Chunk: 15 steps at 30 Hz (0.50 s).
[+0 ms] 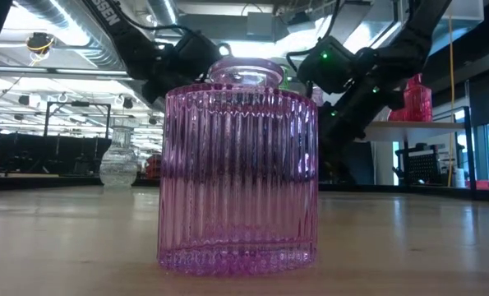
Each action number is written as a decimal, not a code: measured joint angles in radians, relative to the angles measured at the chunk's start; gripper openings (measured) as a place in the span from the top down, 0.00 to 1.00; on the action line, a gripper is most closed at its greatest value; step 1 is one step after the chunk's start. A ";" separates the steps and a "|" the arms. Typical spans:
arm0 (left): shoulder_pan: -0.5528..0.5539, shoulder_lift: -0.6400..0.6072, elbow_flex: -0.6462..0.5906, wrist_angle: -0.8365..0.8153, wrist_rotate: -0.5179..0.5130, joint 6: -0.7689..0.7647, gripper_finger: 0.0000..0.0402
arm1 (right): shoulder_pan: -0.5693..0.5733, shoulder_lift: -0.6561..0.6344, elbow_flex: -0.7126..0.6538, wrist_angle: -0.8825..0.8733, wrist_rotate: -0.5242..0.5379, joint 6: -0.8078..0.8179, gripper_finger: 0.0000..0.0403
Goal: Sort vases onto shelf
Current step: Put the green vase on the shelf aligned with the other green vases
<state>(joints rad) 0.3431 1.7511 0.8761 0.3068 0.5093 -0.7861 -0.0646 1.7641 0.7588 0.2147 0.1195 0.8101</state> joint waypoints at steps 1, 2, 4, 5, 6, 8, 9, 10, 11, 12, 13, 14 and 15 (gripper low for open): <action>-0.004 -0.001 -0.001 -0.005 -0.003 0.002 1.00 | 0.000 0.002 0.001 0.006 -0.003 0.005 0.82; -0.008 -0.001 -0.001 -0.009 -0.016 0.002 1.00 | 0.001 0.002 0.002 0.014 -0.007 0.010 0.82; -0.011 0.002 -0.001 -0.028 -0.042 0.004 1.00 | 0.002 0.000 0.006 0.037 -0.007 0.010 0.81; -0.012 0.002 -0.001 -0.035 -0.055 0.006 1.00 | 0.002 0.000 0.006 0.036 -0.006 0.010 0.80; -0.015 0.002 -0.001 -0.044 -0.072 0.008 1.00 | 0.002 0.001 0.005 0.036 -0.007 0.010 0.78; -0.020 0.001 -0.001 -0.078 -0.113 0.023 1.00 | 0.002 0.001 0.004 0.047 -0.018 0.016 0.74; -0.022 0.001 -0.001 -0.092 -0.125 0.032 1.00 | 0.002 0.001 0.004 0.052 -0.023 0.021 0.72; -0.023 0.002 -0.002 -0.098 -0.131 0.037 1.00 | 0.003 0.001 0.004 0.049 -0.027 0.022 0.70; -0.023 0.002 -0.002 -0.098 -0.133 0.039 1.00 | 0.003 0.001 0.004 0.045 -0.034 0.023 0.69; -0.022 0.002 -0.002 -0.097 -0.133 0.042 1.00 | 0.003 0.001 0.004 0.042 -0.039 0.023 0.67; -0.022 0.002 -0.002 -0.098 -0.134 0.043 1.00 | 0.004 0.001 0.003 0.042 -0.052 0.023 0.66; -0.022 0.002 -0.002 -0.098 -0.141 0.044 1.00 | 0.004 0.001 0.003 0.045 -0.063 0.022 0.64; -0.022 0.002 -0.002 -0.098 -0.144 0.044 1.00 | 0.004 0.001 0.003 0.047 -0.074 0.019 0.63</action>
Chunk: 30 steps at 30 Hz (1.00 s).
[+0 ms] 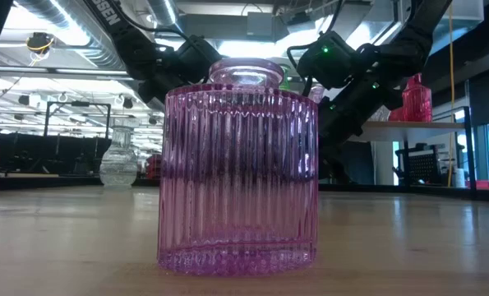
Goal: Sort vases onto shelf
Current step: Put the green vase on the shelf aligned with the other green vases
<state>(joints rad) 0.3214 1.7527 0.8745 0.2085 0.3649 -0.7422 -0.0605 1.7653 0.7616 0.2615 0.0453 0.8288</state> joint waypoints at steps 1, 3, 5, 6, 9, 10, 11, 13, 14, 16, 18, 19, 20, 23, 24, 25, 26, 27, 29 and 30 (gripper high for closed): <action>0.000 0.000 0.000 0.000 -0.002 0.000 1.00 | 0.000 0.000 0.000 0.005 -0.012 -0.006 0.61; 0.001 0.000 0.000 0.000 -0.004 0.001 1.00 | 0.000 -0.012 -0.001 0.014 -0.024 -0.017 0.58; 0.000 0.000 0.000 -0.009 -0.005 0.001 1.00 | 0.001 -0.026 -0.001 0.027 -0.028 -0.020 0.53; -0.002 -0.001 0.000 -0.018 -0.005 0.001 1.00 | 0.001 -0.036 -0.002 0.023 -0.029 -0.024 0.51; -0.014 -0.018 0.000 -0.077 -0.015 0.035 1.00 | 0.001 -0.067 -0.002 0.029 -0.028 -0.041 0.44; -0.022 -0.025 0.000 -0.087 -0.034 0.052 1.00 | 0.001 -0.079 -0.002 0.030 -0.027 -0.049 0.42; -0.030 -0.040 0.001 -0.107 -0.056 0.069 1.00 | 0.001 -0.090 -0.002 0.031 -0.027 -0.055 0.40; -0.045 -0.082 -0.001 -0.180 -0.107 0.113 1.00 | 0.001 -0.111 -0.002 0.027 -0.016 -0.071 0.37; -0.056 -0.102 0.000 -0.186 -0.141 0.135 1.00 | 0.001 -0.121 -0.002 0.026 -0.005 -0.076 0.36; -0.074 -0.155 0.001 -0.233 -0.201 0.179 1.00 | 0.002 -0.138 -0.003 0.019 0.024 -0.087 0.36; -0.096 -0.205 0.000 -0.237 -0.249 0.221 1.00 | 0.002 -0.147 -0.003 0.022 0.069 -0.121 0.36; -0.108 -0.233 0.001 -0.242 -0.272 0.232 1.00 | 0.002 -0.148 -0.003 0.022 0.096 -0.149 0.36; -0.119 -0.262 0.000 -0.261 -0.298 0.241 1.00 | 0.002 -0.148 -0.003 0.033 0.125 -0.179 0.37; -0.159 -0.347 0.000 -0.274 -0.395 0.277 1.00 | 0.002 -0.149 -0.003 0.043 0.202 -0.285 0.38; -0.171 -0.376 0.000 -0.288 -0.427 0.287 1.00 | 0.002 -0.147 -0.003 0.043 0.217 -0.316 0.38; -0.181 -0.399 0.000 -0.294 -0.455 0.295 1.00 | 0.002 -0.146 -0.003 0.042 0.226 -0.340 0.38; -0.190 -0.420 0.001 -0.288 -0.479 0.303 1.00 | 0.002 -0.146 -0.003 0.041 0.225 -0.355 0.38; -0.196 -0.444 0.001 -0.294 -0.494 0.307 1.00 | 0.002 -0.146 -0.003 0.043 0.226 -0.363 0.38; -0.205 -0.477 0.000 -0.300 -0.514 0.310 1.00 | 0.002 -0.146 -0.003 0.043 0.227 -0.370 0.38; -0.209 -0.491 0.001 -0.297 -0.518 0.310 1.00 | 0.002 -0.146 -0.003 0.043 0.233 -0.373 0.38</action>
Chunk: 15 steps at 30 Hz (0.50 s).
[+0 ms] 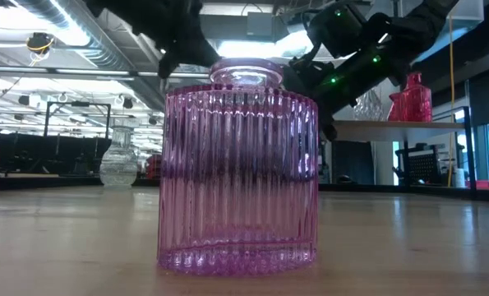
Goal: Sort vases onto shelf
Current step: Put the green vase on the shelf aligned with the other green vases
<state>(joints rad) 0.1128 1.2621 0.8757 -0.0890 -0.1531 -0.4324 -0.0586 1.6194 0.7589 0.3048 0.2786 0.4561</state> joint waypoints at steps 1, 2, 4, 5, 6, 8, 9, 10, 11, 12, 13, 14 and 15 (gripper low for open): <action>-0.002 -0.011 0.000 -0.011 -0.001 0.001 1.00 | 0.000 0.000 0.000 0.003 0.004 -0.006 0.38; -0.003 -0.018 -0.001 -0.016 -0.002 0.000 1.00 | 0.000 0.001 0.000 0.011 0.010 -0.011 0.38; -0.003 -0.024 -0.001 -0.011 -0.002 0.000 1.00 | 0.000 0.001 0.000 0.021 0.022 -0.016 0.38; -0.003 -0.024 0.000 -0.013 -0.002 0.000 1.00 | 0.000 0.001 0.000 0.026 0.025 -0.016 0.38; -0.003 -0.023 -0.001 -0.017 -0.002 0.000 1.00 | 0.000 0.001 0.000 0.030 0.025 -0.016 0.38; -0.003 -0.023 -0.001 -0.018 -0.002 0.001 1.00 | 0.000 0.012 0.003 0.040 0.032 -0.017 0.38; -0.003 -0.024 -0.001 -0.016 -0.002 0.000 1.00 | 0.000 0.025 0.012 0.042 0.039 -0.019 0.38; -0.003 -0.024 -0.001 -0.016 -0.002 0.000 1.00 | 0.001 0.037 0.020 0.038 0.034 -0.019 0.38; -0.003 -0.023 -0.001 -0.017 -0.003 0.000 1.00 | 0.001 0.053 0.030 0.028 0.033 -0.018 0.38; -0.003 -0.023 -0.001 -0.017 -0.007 0.000 1.00 | 0.001 0.073 0.048 0.027 0.035 -0.018 0.38; -0.003 -0.023 -0.001 -0.016 -0.010 0.000 1.00 | 0.001 0.094 0.071 0.031 0.035 -0.018 0.38; -0.003 -0.024 -0.001 -0.016 -0.010 0.000 1.00 | 0.001 0.111 0.090 0.027 0.035 -0.018 0.38; -0.003 -0.024 -0.001 -0.013 -0.010 0.000 1.00 | 0.001 0.125 0.110 0.010 0.037 -0.019 0.38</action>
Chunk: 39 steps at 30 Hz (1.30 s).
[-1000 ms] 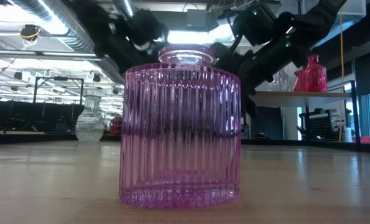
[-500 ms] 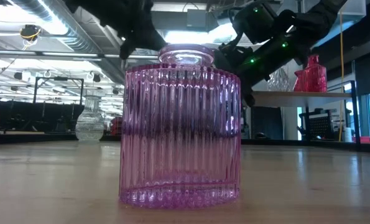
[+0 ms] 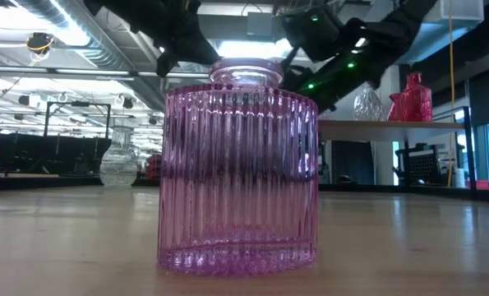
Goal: Sort vases onto shelf
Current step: Put the green vase on the shelf aligned with the other green vases
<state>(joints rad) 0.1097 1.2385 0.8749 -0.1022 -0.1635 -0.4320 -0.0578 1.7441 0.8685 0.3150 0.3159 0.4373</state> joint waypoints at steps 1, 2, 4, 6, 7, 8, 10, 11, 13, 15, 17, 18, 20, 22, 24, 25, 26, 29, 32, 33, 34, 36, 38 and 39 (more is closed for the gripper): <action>0.000 0.000 0.000 0.000 0.000 0.000 1.00 | 0.000 0.014 0.020 -0.018 0.008 0.000 0.38; 0.000 -0.002 0.000 -0.003 0.000 -0.002 1.00 | 0.000 0.028 0.036 -0.034 0.024 0.000 0.38; 0.000 -0.003 0.000 0.000 0.001 -0.003 1.00 | 0.000 0.046 0.061 -0.062 0.044 0.000 0.38; -0.005 -0.003 0.000 0.000 0.006 -0.003 1.00 | -0.001 0.057 0.079 -0.095 0.050 0.004 0.38; -0.006 -0.003 0.000 -0.001 0.009 -0.003 1.00 | -0.001 0.061 0.085 -0.114 0.052 0.011 0.38; -0.006 -0.003 0.000 -0.001 0.010 -0.003 1.00 | -0.001 0.065 0.088 -0.132 0.057 0.027 0.38; -0.007 -0.003 0.000 -0.001 0.016 -0.004 1.00 | -0.001 0.075 0.089 -0.142 0.059 0.058 0.38; -0.007 -0.003 0.000 -0.001 0.021 -0.004 1.00 | -0.001 0.076 0.089 -0.143 0.059 0.074 0.38; -0.006 -0.003 0.000 -0.002 0.024 -0.004 1.00 | -0.001 0.075 0.089 -0.136 0.059 0.088 0.38; -0.006 -0.003 0.000 -0.002 0.025 -0.004 1.00 | -0.001 0.075 0.089 -0.136 0.059 0.090 0.38; -0.006 -0.003 0.000 -0.002 0.025 -0.004 1.00 | -0.001 0.075 0.089 -0.135 0.059 0.089 0.38; -0.006 -0.003 0.000 -0.002 0.025 -0.004 1.00 | -0.001 0.075 0.089 -0.133 0.059 0.089 0.38; -0.006 -0.003 0.000 -0.002 0.025 -0.004 1.00 | -0.001 0.075 0.089 -0.133 0.058 0.089 0.38; -0.006 -0.003 0.000 -0.002 0.026 -0.004 1.00 | -0.001 0.075 0.089 -0.132 0.054 0.089 0.40; -0.006 -0.003 0.000 -0.002 0.026 -0.004 1.00 | -0.001 0.075 0.089 -0.131 0.051 0.089 0.43; -0.006 -0.003 0.000 -0.002 0.026 -0.004 1.00 | -0.001 0.075 0.089 -0.129 0.049 0.089 0.45; -0.006 -0.003 0.000 -0.002 0.026 -0.004 1.00 | -0.001 0.075 0.089 -0.125 0.044 0.089 0.48; -0.007 -0.003 0.000 -0.002 0.026 -0.008 1.00 | 0.000 0.075 0.089 -0.107 0.025 0.083 0.57; -0.013 -0.003 0.000 -0.002 0.025 -0.011 1.00 | 0.013 0.075 0.088 -0.087 0.028 0.070 0.66; -0.015 -0.003 0.000 -0.002 0.024 -0.011 1.00 | 0.017 0.075 0.088 -0.082 0.032 0.061 0.68; -0.018 -0.003 0.000 -0.002 0.023 -0.011 1.00 | 0.024 0.075 0.088 -0.080 0.032 0.057 0.71; -0.024 -0.003 0.000 -0.002 0.023 -0.011 1.00 | 0.028 0.075 0.088 -0.080 0.032 0.055 0.74; -0.027 -0.003 0.000 -0.002 0.022 -0.011 1.00 | 0.038 0.084 0.089 -0.068 0.029 0.056 0.77; -0.030 -0.003 0.000 -0.002 0.021 -0.011 1.00 | 0.039 0.085 0.089 -0.066 0.024 0.057 0.79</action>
<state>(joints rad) 0.0795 1.2354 0.8749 -0.1042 -0.1420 -0.4431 -0.0185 1.8290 0.9573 0.2493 0.3396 0.4943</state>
